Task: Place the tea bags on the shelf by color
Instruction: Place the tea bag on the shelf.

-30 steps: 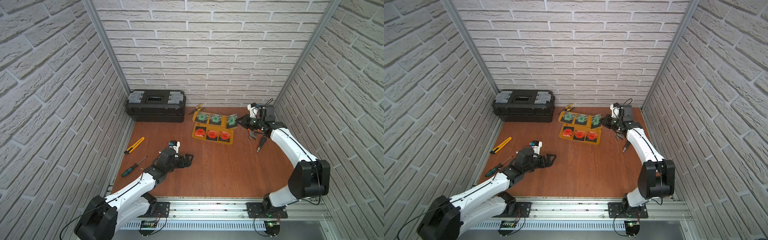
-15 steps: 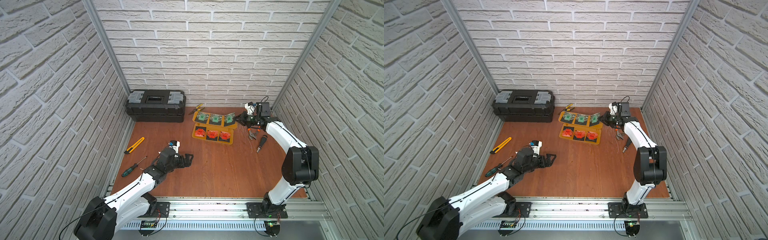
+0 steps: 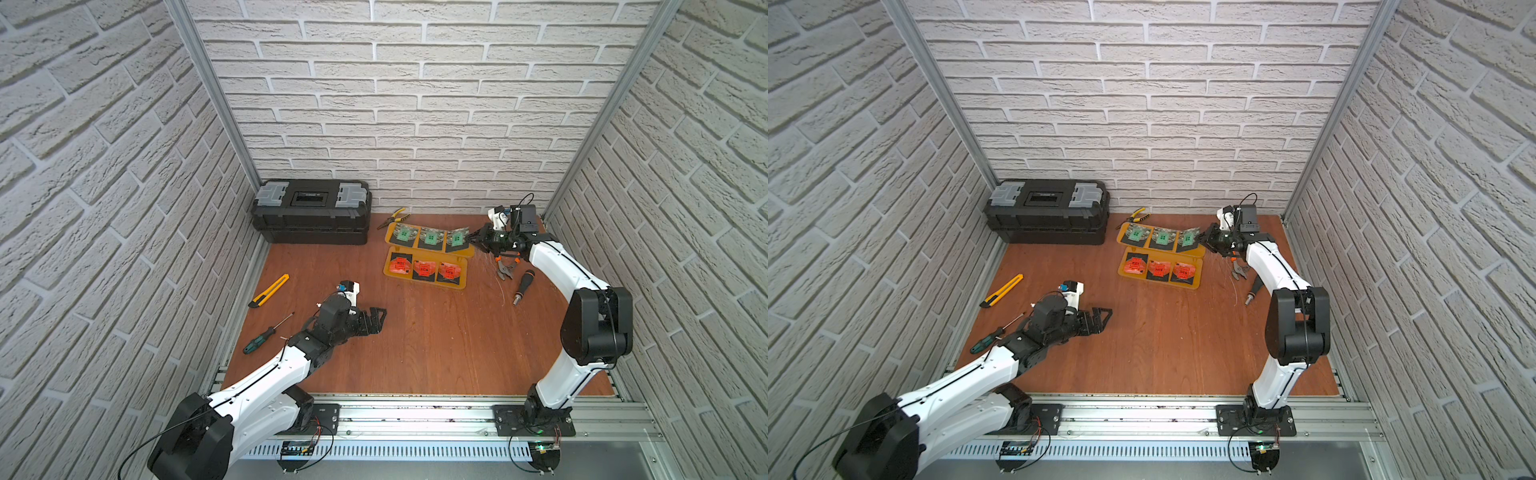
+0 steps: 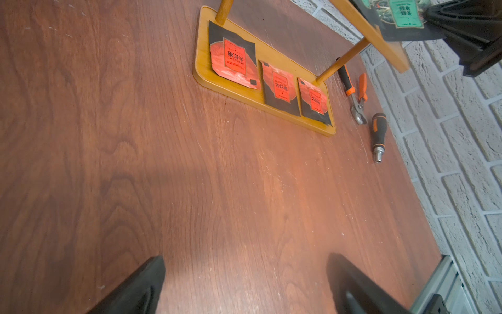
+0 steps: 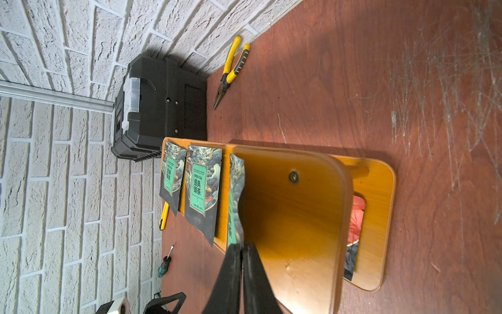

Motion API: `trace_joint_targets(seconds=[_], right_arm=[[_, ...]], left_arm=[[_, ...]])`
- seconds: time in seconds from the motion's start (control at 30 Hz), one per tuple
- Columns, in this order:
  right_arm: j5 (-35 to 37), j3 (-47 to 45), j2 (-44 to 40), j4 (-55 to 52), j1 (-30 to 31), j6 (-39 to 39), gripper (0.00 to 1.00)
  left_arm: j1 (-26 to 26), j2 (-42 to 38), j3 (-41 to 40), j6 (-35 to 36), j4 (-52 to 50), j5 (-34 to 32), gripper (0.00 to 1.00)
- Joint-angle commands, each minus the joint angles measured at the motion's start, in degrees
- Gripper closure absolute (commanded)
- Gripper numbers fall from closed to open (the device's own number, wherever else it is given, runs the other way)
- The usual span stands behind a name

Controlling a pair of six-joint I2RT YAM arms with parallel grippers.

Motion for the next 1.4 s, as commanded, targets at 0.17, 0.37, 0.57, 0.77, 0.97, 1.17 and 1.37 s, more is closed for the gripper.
trace_joint_targets(seconds=[0.17, 0.37, 0.57, 0.77, 0.97, 1.17, 1.37], right_arm=[[-0.6, 0.4, 0.8, 0.5, -0.9, 0.1, 0.83], [-0.7, 0.3, 1.1, 0.3, -1.1, -0.1, 0.75], [0.0, 0.1, 0.7, -0.5, -1.2, -0.6, 0.7], [0.4, 0.0, 0.2, -1.3, -1.6, -1.3, 0.67], [2.7, -0.2, -1.6, -3.5, -1.9, -3.1, 0.59], [4.5, -2.5, -5.6, -4.5, -2.3, -4.9, 0.51], [5.6, -9.3, -13.1, -3.9, -2.3, -6.8, 0.46]], left_arm=[[-0.2, -0.3, -0.3, 0.4, 1.5, -0.7, 0.01], [-0.3, -0.5, -0.2, 0.4, 1.4, -0.7, 0.01], [-0.2, -0.5, -0.1, 0.4, 1.3, -0.8, 0.01], [-0.3, -0.6, 0.1, 0.4, 1.2, -0.8, 0.02], [-0.3, -0.6, 0.9, 0.9, 0.4, -1.0, 0.02], [-0.2, -1.1, 2.8, 2.8, -2.4, -3.3, 0.02], [-0.1, -3.0, 5.8, 7.8, -8.0, -9.9, 0.01]])
